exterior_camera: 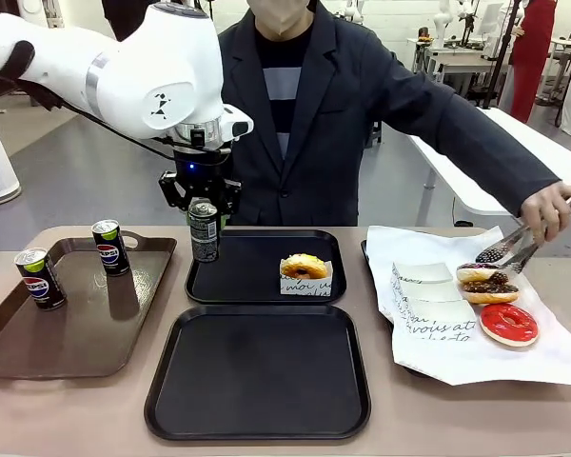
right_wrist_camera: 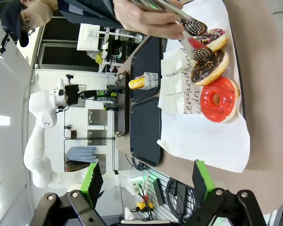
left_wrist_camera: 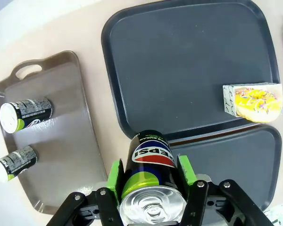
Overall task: Set up donuts and drinks on trays.
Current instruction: Pick up one Pepsi coke and place it on the Flat Tray, then pick up one Pepsi coke from the Handle tray and place it on the Flat Tray without a Pepsi coke.
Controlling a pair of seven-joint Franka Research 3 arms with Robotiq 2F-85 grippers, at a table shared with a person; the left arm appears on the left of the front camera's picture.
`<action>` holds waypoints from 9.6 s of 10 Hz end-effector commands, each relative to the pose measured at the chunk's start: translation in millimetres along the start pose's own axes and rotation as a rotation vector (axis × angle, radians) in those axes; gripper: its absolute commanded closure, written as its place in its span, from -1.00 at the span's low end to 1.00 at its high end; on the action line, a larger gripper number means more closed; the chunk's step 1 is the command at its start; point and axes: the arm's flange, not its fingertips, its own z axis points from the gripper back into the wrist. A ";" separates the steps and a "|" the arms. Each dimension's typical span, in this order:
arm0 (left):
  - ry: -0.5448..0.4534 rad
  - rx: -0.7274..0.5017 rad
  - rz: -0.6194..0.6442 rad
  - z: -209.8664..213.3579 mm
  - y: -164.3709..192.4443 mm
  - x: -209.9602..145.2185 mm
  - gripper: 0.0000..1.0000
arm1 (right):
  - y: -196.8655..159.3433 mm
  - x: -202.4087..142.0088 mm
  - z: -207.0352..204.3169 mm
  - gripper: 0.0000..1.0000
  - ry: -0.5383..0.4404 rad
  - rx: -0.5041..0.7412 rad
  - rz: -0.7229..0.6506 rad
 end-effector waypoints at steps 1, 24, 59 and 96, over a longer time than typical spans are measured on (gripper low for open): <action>-0.009 -0.002 0.001 3.9 2.7 -1.2 -0.15 | 0.3 0.7 0.2 -1.00 -0.006 0.015 0.015; -0.008 -0.209 -0.117 57.6 114.2 -69.3 -0.15 | 0.3 0.7 0.2 -1.00 -0.006 0.015 0.015; -0.040 -0.034 -0.021 -96.0 -9.7 35.5 -1.00 | 0.3 0.7 0.2 -1.00 -0.006 0.015 0.015; 0.138 0.051 0.304 -25.1 319.5 -18.9 -1.00 | 0.3 0.7 0.2 -1.00 -0.006 0.015 0.015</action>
